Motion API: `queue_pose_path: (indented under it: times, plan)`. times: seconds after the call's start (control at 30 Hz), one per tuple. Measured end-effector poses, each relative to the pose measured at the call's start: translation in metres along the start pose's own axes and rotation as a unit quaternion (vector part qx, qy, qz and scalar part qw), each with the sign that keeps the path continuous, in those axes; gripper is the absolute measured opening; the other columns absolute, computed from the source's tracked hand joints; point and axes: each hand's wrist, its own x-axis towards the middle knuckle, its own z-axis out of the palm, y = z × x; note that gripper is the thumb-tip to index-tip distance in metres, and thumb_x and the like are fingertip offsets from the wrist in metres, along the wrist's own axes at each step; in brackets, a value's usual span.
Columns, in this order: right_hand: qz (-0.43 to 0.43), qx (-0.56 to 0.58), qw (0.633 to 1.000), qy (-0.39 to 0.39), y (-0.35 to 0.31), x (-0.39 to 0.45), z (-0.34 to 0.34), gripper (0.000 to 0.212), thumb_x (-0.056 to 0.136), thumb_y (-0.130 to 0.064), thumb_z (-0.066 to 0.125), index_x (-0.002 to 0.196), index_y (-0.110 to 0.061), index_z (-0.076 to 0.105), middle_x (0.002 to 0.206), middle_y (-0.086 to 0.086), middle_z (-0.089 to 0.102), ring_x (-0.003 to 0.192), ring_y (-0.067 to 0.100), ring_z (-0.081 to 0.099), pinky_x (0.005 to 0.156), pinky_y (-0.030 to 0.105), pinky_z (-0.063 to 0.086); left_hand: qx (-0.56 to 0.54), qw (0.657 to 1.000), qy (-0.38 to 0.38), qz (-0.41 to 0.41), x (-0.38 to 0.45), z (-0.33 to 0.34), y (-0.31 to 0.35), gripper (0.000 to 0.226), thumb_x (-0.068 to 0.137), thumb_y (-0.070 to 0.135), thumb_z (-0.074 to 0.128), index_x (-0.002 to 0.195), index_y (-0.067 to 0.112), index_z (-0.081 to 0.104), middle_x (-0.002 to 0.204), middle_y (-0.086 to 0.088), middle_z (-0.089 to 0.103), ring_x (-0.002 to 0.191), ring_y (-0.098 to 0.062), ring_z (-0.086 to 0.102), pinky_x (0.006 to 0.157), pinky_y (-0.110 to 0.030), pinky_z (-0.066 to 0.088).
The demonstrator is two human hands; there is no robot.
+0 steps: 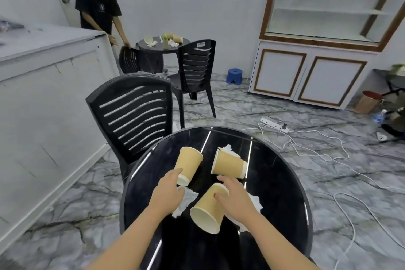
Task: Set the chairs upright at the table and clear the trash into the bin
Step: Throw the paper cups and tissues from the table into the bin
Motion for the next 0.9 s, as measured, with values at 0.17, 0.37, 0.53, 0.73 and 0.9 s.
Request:
queue_pose_path:
  times: [0.17, 0.37, 0.53, 0.73, 0.9]
  plan:
    - [0.011, -0.030, 0.999, 0.014, 0.011, 0.028, -0.016, 0.045, 0.087, -0.029, 0.055, 0.129, -0.018, 0.045, 0.133, 0.000, 0.048, 0.117, 0.019, 0.045, 0.096, 0.034, 0.041, 0.028, 1.000, -0.002, 0.002, 0.024, 0.007, 0.006, 0.056, 0.090, 0.016, 0.050, 0.141, 0.022, 0.029, 0.149, 0.000, 0.031, 0.132, -0.021, 0.034, 0.104, -0.041, 0.038]
    - [-0.017, -0.073, 0.997, 0.033, 0.016, 0.066, -0.029, 0.056, 0.084, -0.025, 0.059, 0.137, -0.024, 0.039, 0.143, -0.004, 0.039, 0.129, 0.017, 0.034, 0.102, 0.033, 0.035, 0.070, 0.996, 0.045, 0.034, 0.060, 0.007, 0.011, 0.051, 0.091, 0.019, 0.050, 0.140, 0.017, 0.034, 0.152, -0.002, 0.028, 0.133, -0.022, 0.035, 0.102, -0.036, 0.038]
    - [-0.054, -0.137, 0.989, 0.029, 0.014, 0.098, -0.033, 0.066, 0.081, -0.028, 0.061, 0.139, -0.033, 0.031, 0.149, -0.004, 0.031, 0.135, 0.018, 0.028, 0.105, 0.036, 0.032, 0.090, 0.994, 0.052, 0.042, 0.088, 0.009, 0.013, 0.052, 0.089, 0.024, 0.052, 0.138, 0.018, 0.033, 0.154, -0.005, 0.022, 0.131, -0.024, 0.037, 0.098, -0.035, 0.041]
    - [-0.099, -0.236, 0.965, -0.056, 0.025, 0.124, -0.030, 0.074, 0.077, -0.042, 0.060, 0.139, -0.044, 0.020, 0.151, -0.008, 0.025, 0.139, 0.016, 0.022, 0.112, 0.049, 0.021, 0.076, 0.992, 0.067, 0.070, 0.102, 0.023, 0.005, 0.060, 0.087, 0.026, 0.056, 0.140, 0.016, 0.028, 0.153, -0.001, 0.021, 0.122, -0.023, 0.044, 0.090, -0.033, 0.044]
    - [-0.084, -0.246, 0.964, -0.058, 0.035, 0.130, -0.027, 0.085, 0.073, -0.048, 0.061, 0.140, -0.049, 0.009, 0.150, -0.011, 0.025, 0.136, 0.017, 0.027, 0.107, 0.050, 0.027, 0.075, 0.993, 0.067, 0.061, 0.105, 0.032, -0.004, 0.081, 0.081, 0.036, 0.064, 0.144, 0.023, 0.016, 0.155, 0.002, 0.015, 0.117, -0.024, 0.046, 0.088, -0.034, 0.047]
